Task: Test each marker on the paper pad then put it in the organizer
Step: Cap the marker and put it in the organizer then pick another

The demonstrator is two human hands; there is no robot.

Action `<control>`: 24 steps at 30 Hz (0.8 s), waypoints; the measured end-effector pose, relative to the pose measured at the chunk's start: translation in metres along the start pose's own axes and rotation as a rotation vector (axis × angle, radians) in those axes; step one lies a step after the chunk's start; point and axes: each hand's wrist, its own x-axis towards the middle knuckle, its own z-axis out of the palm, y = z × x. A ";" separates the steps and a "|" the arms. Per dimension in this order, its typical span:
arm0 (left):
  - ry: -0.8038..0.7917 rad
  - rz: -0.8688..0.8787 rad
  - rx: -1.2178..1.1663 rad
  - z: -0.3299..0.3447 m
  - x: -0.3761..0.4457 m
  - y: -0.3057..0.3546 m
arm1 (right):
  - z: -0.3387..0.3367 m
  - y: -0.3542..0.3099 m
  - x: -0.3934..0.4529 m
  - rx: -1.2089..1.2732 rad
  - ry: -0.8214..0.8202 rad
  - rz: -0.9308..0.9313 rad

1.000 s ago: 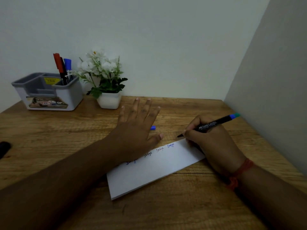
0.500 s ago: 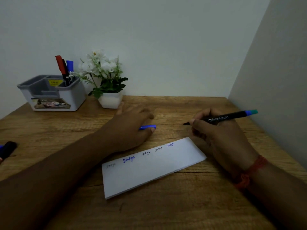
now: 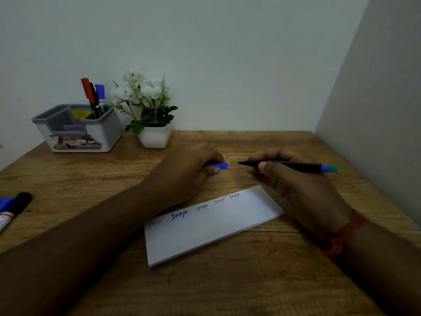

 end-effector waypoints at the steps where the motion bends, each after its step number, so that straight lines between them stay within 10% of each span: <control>1: 0.010 0.011 -0.001 0.000 0.000 0.001 | 0.000 0.000 -0.001 0.009 -0.008 -0.003; 24: 0.038 0.161 0.015 0.003 0.000 0.007 | 0.006 -0.004 -0.003 -0.205 -0.045 -0.057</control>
